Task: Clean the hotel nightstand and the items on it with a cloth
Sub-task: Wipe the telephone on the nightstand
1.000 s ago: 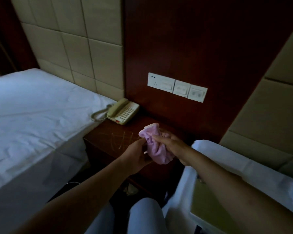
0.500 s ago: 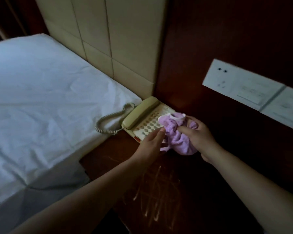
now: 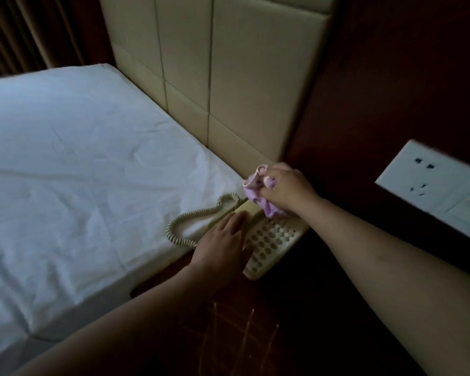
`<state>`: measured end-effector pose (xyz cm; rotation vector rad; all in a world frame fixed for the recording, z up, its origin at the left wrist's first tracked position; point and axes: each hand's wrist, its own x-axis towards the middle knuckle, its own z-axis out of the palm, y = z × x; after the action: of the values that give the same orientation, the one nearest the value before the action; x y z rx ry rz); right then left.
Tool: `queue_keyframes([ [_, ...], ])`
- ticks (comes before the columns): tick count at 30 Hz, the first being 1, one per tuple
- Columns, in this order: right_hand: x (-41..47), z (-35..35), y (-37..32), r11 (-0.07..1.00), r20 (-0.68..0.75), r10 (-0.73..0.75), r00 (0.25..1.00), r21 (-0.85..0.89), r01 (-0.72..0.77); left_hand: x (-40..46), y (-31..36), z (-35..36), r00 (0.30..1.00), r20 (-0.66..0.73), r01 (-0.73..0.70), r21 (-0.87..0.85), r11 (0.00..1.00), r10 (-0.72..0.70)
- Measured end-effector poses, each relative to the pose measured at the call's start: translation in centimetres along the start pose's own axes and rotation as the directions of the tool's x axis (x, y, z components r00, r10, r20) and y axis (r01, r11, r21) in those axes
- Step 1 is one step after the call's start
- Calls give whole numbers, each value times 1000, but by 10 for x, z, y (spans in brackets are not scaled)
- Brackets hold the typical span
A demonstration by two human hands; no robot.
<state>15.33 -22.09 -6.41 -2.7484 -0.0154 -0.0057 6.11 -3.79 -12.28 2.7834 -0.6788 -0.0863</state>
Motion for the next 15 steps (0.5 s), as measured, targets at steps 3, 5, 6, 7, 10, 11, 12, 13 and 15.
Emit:
queue_keyframes([
  [3,-2,40,-12,985,-19,7,1000,-172,-10,0,-8,17,997,-69,-26,23,999,28],
  [5,-1,55,-22,968,9,-47,999,-246,48,-2,-8,22,995,-99,-17,40,999,21],
  [6,-2,61,-25,964,22,-61,998,-259,65,-5,-8,21,995,-102,-11,51,999,16],
  [7,-3,64,-27,966,32,-62,998,-251,68,-8,-8,21,995,-97,-9,59,998,15],
  [10,8,55,-24,952,127,-69,989,-287,103,-17,-10,19,996,-93,-5,40,999,9],
  [11,14,48,-26,942,158,-47,986,-321,96,-17,-12,19,994,-108,-2,28,1000,5],
  [12,19,40,-29,935,164,-11,986,-347,68,-17,-14,20,993,-115,1,13,1000,1],
  [13,23,35,-32,928,160,36,986,-373,26,-17,-14,21,993,-114,3,2,1000,-2],
  [15,29,36,-40,915,120,107,987,-400,-51,-17,-16,24,993,-121,0,1,1000,0],
])
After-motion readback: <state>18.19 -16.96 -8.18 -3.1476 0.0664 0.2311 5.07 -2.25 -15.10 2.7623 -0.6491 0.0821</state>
